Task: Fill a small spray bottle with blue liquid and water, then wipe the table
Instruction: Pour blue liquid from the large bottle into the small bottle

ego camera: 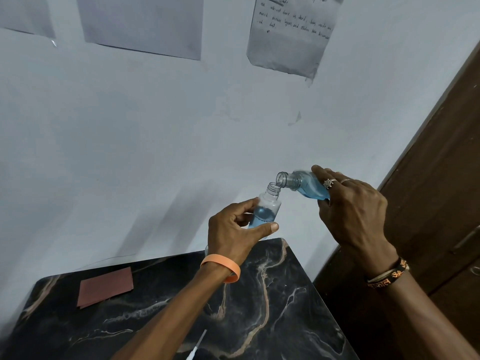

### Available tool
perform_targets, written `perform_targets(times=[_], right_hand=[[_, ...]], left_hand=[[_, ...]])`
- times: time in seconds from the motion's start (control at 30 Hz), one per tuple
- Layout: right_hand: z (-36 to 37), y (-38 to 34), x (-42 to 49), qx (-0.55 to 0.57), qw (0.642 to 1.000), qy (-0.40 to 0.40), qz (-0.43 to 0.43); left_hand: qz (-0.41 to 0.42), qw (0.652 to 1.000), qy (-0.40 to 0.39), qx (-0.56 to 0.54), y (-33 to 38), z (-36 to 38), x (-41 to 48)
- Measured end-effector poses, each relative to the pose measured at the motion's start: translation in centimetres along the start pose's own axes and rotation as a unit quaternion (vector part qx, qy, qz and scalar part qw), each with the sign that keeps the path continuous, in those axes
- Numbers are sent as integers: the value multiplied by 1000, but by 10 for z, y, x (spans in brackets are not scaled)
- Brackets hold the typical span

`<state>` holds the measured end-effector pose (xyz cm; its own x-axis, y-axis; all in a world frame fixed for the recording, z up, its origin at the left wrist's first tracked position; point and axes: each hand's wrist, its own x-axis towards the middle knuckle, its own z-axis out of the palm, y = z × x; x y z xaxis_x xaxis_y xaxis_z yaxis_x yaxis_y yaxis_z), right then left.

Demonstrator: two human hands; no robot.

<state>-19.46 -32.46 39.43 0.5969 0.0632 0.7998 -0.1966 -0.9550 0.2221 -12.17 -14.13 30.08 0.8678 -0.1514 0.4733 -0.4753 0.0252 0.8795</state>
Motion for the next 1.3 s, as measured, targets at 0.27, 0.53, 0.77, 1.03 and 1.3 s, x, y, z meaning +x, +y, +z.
perform_targets(times=[0.27, 0.53, 0.77, 1.03, 1.3], right_hand=[[-1, 1, 0, -12, 1000, 7, -6], [0, 2, 0, -12, 1000, 6, -5], [0, 3, -1, -6, 1000, 5, -4], [-1, 4, -1, 3, 1000, 7, -6], [0, 3, -2, 2, 1000, 5, -6]], left_hand=[[1, 1000, -1, -4, 1, 1, -1], [7, 1000, 1, -10, 2, 2, -1], [6, 1000, 3, -2, 2, 1, -1], [16, 1000, 9, -6, 3, 2, -2], [18, 1000, 7, 0, 4, 0, -2]])
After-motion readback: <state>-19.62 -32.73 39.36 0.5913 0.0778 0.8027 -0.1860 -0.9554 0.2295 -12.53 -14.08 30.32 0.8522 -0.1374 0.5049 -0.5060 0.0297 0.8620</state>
